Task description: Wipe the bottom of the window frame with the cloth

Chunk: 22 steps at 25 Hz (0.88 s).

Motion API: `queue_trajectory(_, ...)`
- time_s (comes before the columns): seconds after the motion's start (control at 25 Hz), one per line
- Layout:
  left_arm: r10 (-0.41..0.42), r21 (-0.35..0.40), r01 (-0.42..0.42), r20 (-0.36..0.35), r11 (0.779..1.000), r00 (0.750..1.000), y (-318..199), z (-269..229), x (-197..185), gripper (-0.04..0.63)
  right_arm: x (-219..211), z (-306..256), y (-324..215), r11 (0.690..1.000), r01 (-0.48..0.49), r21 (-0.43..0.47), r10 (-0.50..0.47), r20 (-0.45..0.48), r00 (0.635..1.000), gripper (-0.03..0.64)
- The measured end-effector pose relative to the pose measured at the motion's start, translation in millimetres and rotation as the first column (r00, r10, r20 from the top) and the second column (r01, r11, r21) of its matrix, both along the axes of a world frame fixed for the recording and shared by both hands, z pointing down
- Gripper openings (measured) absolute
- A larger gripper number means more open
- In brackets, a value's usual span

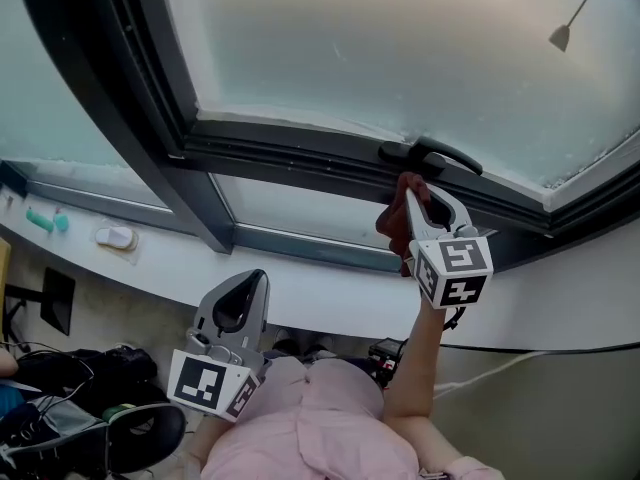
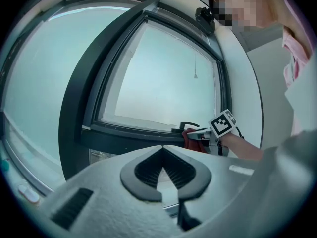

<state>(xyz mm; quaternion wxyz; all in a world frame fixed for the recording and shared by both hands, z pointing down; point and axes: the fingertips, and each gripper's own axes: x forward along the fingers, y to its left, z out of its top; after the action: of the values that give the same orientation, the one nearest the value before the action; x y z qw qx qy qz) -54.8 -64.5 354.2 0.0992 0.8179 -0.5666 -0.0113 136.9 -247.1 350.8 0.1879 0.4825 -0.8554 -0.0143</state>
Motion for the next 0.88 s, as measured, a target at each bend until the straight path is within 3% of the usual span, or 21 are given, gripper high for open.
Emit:
queue_trajectory(0.32, -0.008, 0.006, 0.008, 0.002, 1.0, 1.0, 3.6, 4.2, -39.3, -0.003, -6.4, 1.0, -11.1, 0.992, -0.122, 0.043, 0.126, -0.105, 0.986, 0.046)
queue_trajectory(0.88, 0.028, 0.015, -0.027, -0.02, 1.0, 0.999, 4.0, 5.3, -48.3, -0.002, -6.1, 1.7, -11.5, 0.987, -0.155, 0.042, 0.158, -0.074, 0.985, 0.041)
